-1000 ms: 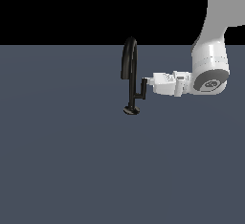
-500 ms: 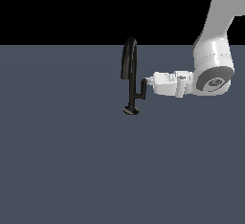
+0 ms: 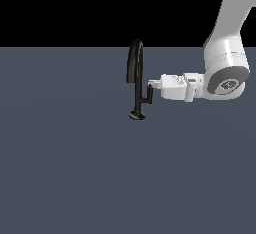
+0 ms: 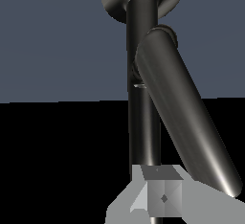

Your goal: Turn on the faucet by rotating a designated handle.

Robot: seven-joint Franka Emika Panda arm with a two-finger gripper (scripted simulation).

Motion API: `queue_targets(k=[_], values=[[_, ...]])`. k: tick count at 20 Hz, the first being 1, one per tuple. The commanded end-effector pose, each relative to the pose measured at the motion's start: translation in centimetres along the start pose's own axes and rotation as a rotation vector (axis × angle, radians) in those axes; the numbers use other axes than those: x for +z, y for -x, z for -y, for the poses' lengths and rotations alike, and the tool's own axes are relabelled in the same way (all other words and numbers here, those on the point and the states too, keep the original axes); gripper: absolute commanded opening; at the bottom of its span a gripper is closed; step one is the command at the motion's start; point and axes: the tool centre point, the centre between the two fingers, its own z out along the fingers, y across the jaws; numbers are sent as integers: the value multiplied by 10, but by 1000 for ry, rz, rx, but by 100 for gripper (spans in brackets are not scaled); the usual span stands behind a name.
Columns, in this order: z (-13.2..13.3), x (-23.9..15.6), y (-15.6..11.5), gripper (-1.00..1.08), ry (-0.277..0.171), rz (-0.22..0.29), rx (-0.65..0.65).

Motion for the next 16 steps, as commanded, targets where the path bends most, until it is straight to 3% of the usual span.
queue_targets(k=[1,14,16], values=[[-9,0,-5,-100,3,1,6],[-52,0,-22,-100,6,3,9],[-43,0,-11,-100,4,2,-12]])
